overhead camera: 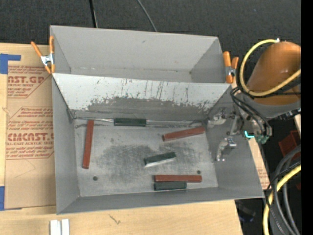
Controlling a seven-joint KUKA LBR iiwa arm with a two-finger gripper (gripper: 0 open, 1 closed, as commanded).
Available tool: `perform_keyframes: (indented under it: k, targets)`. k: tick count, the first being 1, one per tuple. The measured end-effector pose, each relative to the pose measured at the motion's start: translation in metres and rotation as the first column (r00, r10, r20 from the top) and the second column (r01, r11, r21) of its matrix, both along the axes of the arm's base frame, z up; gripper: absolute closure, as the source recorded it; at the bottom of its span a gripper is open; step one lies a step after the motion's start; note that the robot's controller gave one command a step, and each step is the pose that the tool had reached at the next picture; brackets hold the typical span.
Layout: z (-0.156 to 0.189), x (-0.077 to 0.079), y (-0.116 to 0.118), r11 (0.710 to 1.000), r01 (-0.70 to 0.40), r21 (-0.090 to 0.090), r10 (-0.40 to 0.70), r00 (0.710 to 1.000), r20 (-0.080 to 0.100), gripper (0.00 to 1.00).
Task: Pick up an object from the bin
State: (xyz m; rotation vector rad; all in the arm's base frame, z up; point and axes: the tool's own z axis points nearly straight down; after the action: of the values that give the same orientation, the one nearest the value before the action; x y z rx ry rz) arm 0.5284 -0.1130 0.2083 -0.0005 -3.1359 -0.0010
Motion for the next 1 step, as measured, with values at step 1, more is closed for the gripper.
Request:
perform_keyframes:
  k: [1]
  targets:
    - [0.0035,0.0018,0.0004,1.000,-0.001,-0.001,0.001,1.000,0.007,0.00]
